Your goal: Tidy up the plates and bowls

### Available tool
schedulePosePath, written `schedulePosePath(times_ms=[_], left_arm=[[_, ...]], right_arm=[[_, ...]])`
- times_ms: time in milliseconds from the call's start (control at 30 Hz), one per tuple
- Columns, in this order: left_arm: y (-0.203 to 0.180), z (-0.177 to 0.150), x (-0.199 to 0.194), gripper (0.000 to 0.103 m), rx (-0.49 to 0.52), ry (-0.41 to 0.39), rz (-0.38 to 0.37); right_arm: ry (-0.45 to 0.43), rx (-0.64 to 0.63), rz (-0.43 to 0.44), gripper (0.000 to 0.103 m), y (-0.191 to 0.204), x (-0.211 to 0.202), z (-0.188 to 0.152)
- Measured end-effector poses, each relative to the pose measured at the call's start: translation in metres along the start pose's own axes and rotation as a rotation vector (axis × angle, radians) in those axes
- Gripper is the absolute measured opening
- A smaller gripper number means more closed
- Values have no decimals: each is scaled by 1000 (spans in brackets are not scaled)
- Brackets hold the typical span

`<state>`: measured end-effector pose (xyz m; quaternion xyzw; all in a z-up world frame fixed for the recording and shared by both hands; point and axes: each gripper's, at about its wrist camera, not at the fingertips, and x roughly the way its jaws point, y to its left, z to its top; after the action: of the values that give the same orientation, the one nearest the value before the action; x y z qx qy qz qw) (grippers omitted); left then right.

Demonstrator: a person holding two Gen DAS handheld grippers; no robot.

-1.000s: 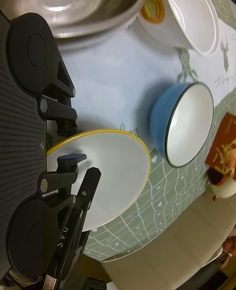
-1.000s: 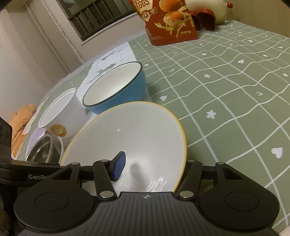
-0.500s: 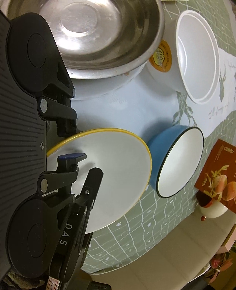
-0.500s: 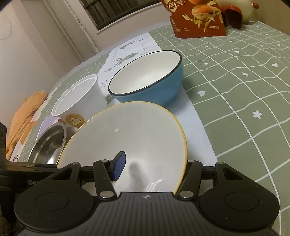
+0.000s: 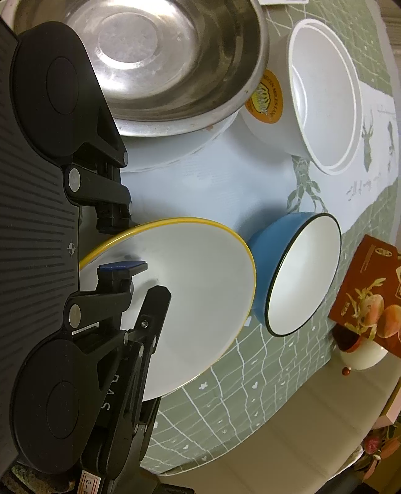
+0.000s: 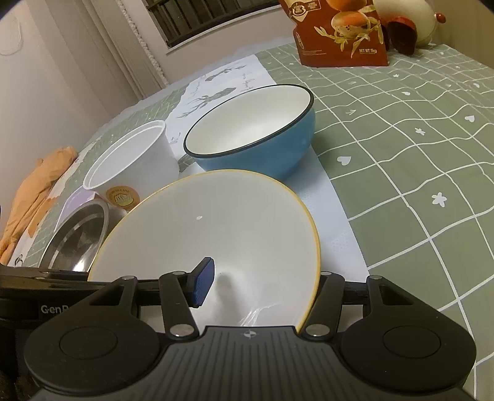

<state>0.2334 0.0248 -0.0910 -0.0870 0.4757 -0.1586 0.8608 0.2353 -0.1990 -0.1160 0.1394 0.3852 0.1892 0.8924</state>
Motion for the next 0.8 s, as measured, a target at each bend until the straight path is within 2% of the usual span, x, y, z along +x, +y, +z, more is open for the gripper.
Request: schedulePosePath(times_ms=[300,800], left_arm=[[-6,-1,-4,19,32,-33,16],[-8,5,2,21,79,-65,35]], right_arm=[[-13,6,-8,55,-5,-7,0],[-32,-38,-56,55,-2,5,10]])
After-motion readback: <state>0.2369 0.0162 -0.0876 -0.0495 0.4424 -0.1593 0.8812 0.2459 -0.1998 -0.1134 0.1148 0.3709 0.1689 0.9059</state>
